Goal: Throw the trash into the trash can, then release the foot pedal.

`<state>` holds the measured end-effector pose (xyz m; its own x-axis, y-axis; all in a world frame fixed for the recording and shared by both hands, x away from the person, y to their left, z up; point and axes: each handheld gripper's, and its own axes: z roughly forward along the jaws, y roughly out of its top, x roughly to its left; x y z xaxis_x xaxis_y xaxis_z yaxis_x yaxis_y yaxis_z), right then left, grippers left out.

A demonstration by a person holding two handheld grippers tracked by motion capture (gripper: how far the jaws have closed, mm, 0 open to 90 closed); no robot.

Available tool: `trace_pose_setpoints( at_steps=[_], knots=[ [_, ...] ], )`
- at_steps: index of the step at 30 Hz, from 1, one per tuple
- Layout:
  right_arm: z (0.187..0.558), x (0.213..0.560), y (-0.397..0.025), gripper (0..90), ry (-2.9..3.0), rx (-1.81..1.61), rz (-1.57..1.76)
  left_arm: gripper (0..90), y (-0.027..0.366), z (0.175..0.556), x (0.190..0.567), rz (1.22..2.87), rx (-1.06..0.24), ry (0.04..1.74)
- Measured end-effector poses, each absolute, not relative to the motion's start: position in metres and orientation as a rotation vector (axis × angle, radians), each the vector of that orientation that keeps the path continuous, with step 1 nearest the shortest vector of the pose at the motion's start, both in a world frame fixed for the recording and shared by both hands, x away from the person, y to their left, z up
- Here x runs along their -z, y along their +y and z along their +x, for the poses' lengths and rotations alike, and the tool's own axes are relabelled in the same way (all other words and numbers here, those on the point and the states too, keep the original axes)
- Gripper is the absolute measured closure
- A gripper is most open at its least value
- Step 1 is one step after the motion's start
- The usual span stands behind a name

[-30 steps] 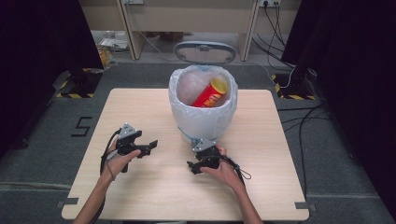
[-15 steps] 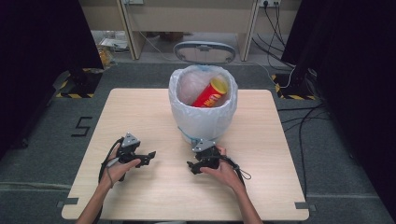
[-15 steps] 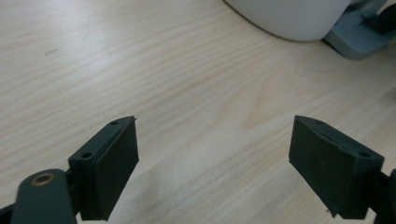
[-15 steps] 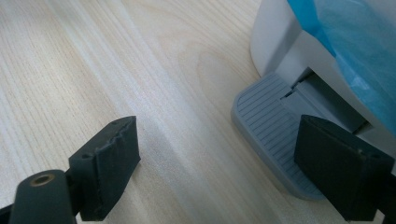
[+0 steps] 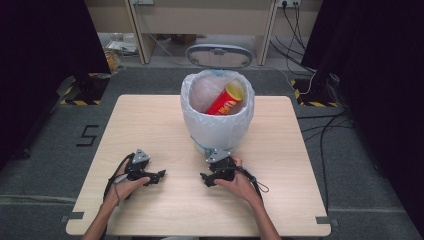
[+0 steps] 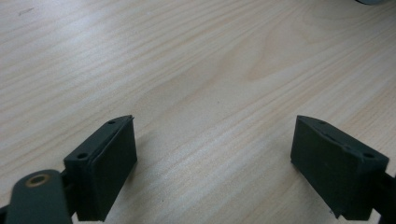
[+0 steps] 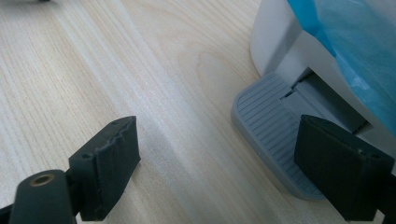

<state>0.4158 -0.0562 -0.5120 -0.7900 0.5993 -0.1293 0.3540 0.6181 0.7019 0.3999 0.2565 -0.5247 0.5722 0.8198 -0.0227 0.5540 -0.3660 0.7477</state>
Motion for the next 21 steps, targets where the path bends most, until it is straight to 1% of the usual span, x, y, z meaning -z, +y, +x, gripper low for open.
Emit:
trace_pose_setpoints(
  at_steps=[4,7,21],
  knots=[
    [0.4157,0.5120,-0.0562,14.5,2.494,-0.964,0.757,7.6,0.2549,0.4007,0.5252,2.083,-0.454,1.085],
    [0.4158,0.5120,-0.0562,14.5,2.496,-0.963,0.755,5.9,0.2546,0.4009,0.5253,2.087,-0.456,1.087],
    [0.4152,0.5126,-0.0557,14.5,2.487,-0.963,0.755,5.0,0.2546,0.4010,0.5253,2.092,-0.458,1.087]
  ],
)
